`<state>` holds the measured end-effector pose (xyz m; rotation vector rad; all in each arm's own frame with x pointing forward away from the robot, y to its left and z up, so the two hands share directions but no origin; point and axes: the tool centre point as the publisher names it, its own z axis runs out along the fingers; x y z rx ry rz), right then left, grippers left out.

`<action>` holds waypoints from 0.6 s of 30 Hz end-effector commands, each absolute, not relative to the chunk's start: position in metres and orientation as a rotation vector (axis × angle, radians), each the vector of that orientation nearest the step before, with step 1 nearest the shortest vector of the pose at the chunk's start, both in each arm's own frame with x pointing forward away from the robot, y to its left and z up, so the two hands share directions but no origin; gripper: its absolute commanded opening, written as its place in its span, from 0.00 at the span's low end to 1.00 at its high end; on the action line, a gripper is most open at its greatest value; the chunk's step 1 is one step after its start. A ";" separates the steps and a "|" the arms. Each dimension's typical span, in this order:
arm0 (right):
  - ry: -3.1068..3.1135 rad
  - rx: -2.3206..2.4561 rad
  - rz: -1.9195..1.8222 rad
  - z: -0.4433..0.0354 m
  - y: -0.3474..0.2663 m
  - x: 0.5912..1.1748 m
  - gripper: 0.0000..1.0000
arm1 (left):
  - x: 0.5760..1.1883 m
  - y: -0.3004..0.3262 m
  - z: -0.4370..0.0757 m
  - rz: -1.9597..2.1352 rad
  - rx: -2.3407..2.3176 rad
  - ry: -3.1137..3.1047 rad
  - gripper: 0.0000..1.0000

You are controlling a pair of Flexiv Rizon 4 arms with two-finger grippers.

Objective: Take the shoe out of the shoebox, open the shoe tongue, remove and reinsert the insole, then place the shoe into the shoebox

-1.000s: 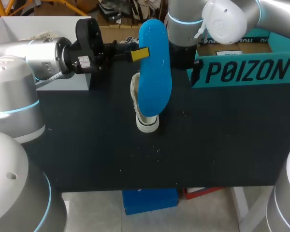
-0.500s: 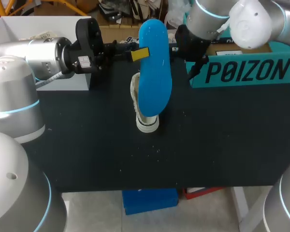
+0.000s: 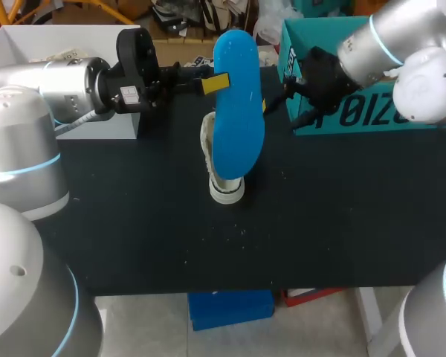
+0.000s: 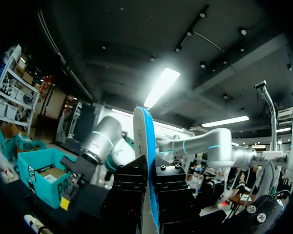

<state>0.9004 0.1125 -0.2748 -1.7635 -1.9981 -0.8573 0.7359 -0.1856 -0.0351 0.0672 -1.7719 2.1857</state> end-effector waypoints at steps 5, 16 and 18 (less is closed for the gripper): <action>-1.599 -1.427 -1.222 -0.271 0.107 0.901 1.00 | 0.735 -0.187 -0.036 2.190 0.070 -1.774 0.00; -1.497 -1.313 -1.294 -0.243 0.110 0.907 1.00 | 0.735 -0.187 -0.036 2.190 0.070 -1.774 0.00; -1.498 -1.301 -1.297 -0.239 0.112 0.908 1.00 | 0.735 -0.187 -0.036 2.190 0.070 -1.774 0.00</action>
